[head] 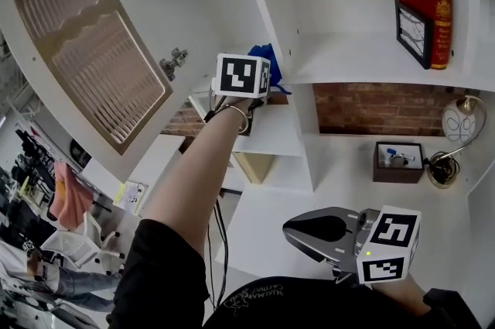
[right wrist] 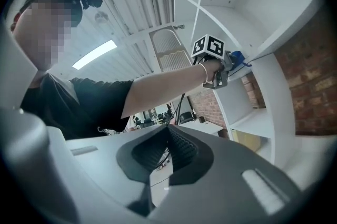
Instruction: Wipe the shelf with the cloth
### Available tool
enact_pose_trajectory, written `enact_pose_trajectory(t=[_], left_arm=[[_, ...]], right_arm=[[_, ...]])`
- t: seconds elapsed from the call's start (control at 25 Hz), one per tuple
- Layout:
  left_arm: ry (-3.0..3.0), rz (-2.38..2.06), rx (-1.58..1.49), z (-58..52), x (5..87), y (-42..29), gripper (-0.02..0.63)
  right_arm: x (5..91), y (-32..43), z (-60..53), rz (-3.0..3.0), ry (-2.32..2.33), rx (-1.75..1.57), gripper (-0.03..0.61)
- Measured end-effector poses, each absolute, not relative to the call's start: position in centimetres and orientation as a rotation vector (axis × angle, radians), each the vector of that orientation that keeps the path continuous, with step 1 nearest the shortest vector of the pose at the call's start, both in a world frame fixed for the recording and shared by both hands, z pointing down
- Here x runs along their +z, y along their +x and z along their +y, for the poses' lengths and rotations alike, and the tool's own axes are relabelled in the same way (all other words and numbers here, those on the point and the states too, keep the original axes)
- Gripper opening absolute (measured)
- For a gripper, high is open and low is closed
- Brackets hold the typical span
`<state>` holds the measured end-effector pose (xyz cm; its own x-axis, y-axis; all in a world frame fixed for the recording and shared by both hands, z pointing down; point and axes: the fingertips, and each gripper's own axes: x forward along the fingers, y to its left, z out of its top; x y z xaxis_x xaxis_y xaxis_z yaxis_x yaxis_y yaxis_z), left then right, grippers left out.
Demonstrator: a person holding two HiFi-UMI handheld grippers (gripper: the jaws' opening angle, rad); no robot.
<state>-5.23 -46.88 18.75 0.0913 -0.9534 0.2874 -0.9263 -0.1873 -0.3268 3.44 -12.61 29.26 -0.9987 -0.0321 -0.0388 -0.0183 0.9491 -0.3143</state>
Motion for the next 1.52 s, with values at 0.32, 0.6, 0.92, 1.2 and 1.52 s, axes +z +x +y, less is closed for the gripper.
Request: enact_pose_trajectory(t=[0.32,0.6,0.92,1.2,1.52], left_arm=[[-2.316,1.844,-0.603,-45.9,18.6,-3.1,0.058],[-2.246,1.874,-0.33,-44.6,17.3,-4.2,0.061],[-1.959,2.296,-0.045,-43.1,14.6,-17.8,0.063],[-1.945,2.413,-0.009,-42.8,16.6,-21.9,0.063],[-1.99,2.333,-0.126,-44.0,18.2,-21.4,0.064]], right_arm=[[32.9,6.1,-11.6,3.039,-0.13,-0.618,0.009],[33.5,4.1,-10.3,3.081,-0.122,-0.616,0.009],[32.1,0.3,-10.3,3.134,-0.143,-0.577,0.009],[31.5,-1.2,-9.8,3.18,-0.184,-0.534,0.009],[31.0,-0.6,-10.0,3.179,-0.287,-0.505,0.009]])
